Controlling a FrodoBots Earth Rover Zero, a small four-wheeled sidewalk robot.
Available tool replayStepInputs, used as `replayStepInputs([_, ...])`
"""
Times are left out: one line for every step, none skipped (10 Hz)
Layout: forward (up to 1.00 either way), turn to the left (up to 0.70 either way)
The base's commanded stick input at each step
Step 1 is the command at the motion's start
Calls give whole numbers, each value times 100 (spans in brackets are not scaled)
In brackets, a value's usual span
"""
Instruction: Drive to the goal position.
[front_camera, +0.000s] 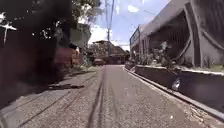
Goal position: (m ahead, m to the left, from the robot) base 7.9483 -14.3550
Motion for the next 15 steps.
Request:
replayStepInputs([85,0])
replayStepInputs([85,0])
replayStepInputs([85,0])
replayStepInputs([85,0])
replayStepInputs([85,0])
replayStepInputs([85,0])
replayStepInputs([85,0])
replayStepInputs([85,0])
replayStepInputs([85,0])
replayStepInputs([85,0])
replayStepInputs([85,0])
replayStepInputs([85,0])
replayStepInputs([85,0])
replayStepInputs([85,0])
replayStepInputs([85,0])
